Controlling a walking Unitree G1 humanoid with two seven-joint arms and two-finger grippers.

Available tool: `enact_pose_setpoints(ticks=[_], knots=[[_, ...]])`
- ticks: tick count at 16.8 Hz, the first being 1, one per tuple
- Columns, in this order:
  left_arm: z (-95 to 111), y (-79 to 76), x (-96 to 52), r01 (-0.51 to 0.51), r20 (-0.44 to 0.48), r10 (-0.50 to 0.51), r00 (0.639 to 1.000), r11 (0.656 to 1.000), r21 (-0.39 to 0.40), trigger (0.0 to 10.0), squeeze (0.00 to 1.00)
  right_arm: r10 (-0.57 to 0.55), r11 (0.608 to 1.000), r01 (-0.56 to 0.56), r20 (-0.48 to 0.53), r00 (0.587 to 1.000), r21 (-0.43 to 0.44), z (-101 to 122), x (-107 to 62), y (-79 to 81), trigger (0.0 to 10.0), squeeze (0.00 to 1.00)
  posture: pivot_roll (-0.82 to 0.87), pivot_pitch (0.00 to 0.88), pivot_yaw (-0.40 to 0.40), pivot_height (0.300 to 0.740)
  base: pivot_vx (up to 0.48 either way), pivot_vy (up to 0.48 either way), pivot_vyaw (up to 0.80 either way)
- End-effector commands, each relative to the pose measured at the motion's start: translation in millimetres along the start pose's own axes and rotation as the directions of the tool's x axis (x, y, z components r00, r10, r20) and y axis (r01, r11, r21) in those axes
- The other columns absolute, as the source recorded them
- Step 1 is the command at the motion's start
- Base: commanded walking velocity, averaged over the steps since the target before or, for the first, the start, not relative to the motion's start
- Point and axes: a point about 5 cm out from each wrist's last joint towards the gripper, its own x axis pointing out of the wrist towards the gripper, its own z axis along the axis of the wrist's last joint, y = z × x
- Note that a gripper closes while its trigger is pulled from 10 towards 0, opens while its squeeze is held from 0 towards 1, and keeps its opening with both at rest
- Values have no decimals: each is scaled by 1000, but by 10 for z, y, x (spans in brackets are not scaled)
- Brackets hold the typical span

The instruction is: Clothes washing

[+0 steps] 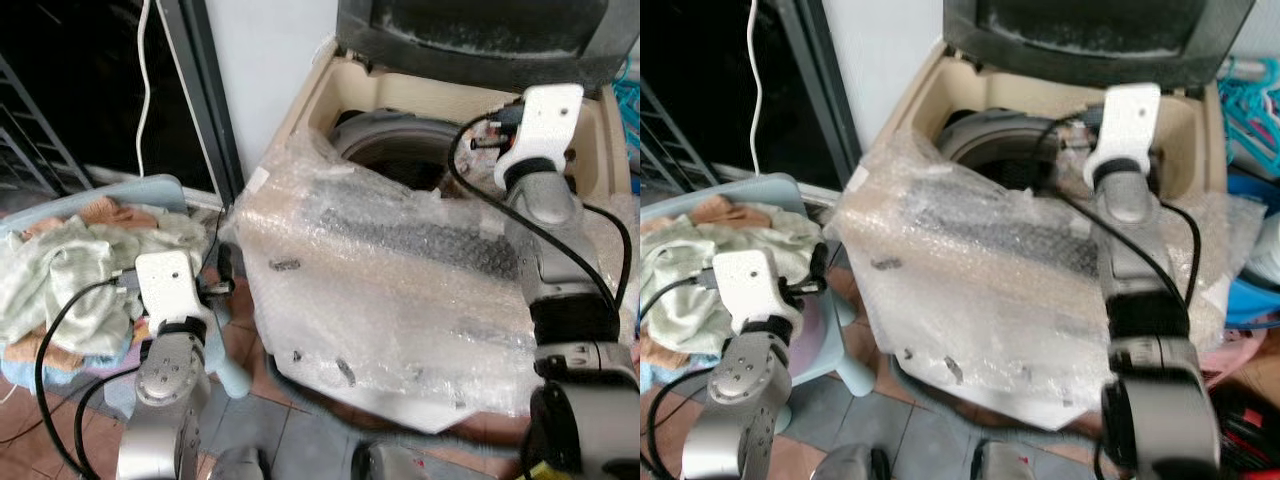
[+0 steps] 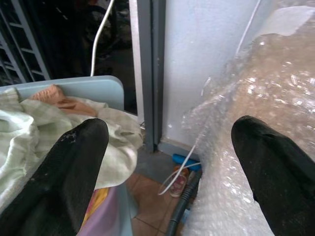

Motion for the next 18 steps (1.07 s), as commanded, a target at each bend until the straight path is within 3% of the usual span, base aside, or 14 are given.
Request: enact_pose_setpoints(ticks=[1,4,5,8,9,10,11,14,16,17,18], knots=[[-55,15,-2,-28,-33,28,999,999,23,10000,0,30,999,-30,-6,1000,14,-65,-171,47,10000,1000,-24,56,13,740,0,0,0],[-43,31,-2,-38,-26,39,999,999,26,10000,0,110,991,-112,23,994,72,-82,-443,212,10000,1000,-22,55,17,740,0,0,0],[-47,38,7,-32,-30,33,999,999,35,10000,0,190,974,-194,46,981,120,-59,-575,353,10000,1000,-19,52,20,740,0,0,0],[-27,13,18,-4,-17,5,1000,999,52,10000,0,244,953,-251,58,968,171,-83,-776,499,10000,1000,-18,50,19,740,0,0,0],[-27,17,13,-5,-15,6,1000,999,47,10000,0,292,925,-292,35,956,244,-172,-939,587,10000,941,-16,51,21,740,0,0,0],[-27,15,8,-3,-13,4,1000,999,44,10000,0,336,904,-329,23,942,274,-235,-1059,655,10000,208,-15,52,22,740,0,0,0],[-30,11,4,1,-15,-1,1000,999,45,10000,0,383,877,-357,-20,923,322,-328,-1184,727,10000,0,-13,52,24,740,0,0,0],[-32,16,-6,8,-18,-7,1000,999,50,10000,0,424,805,-277,-183,887,524,-648,-1425,788,10000,0,-9,54,25,740,0,0,0],[-56,10,-6,15,-35,-13,999,999,52,10000,0,438,709,-174,-233,868,684,-803,-1450,756,10000,0,-10,56,27,740,0,0,0],[-68,6,-5,15,-41,-13,999,998,54,10000,0,476,693,-151,-290,830,705,-926,-1468,807,10000,0,-15,57,28,740,0,0,0],[-73,3,-5,14,-44,-11,999,998,56,10000,0,482,687,-131,-314,818,715,-987,-1459,809,10000,0,-12,57,28,740,0,0,0]])
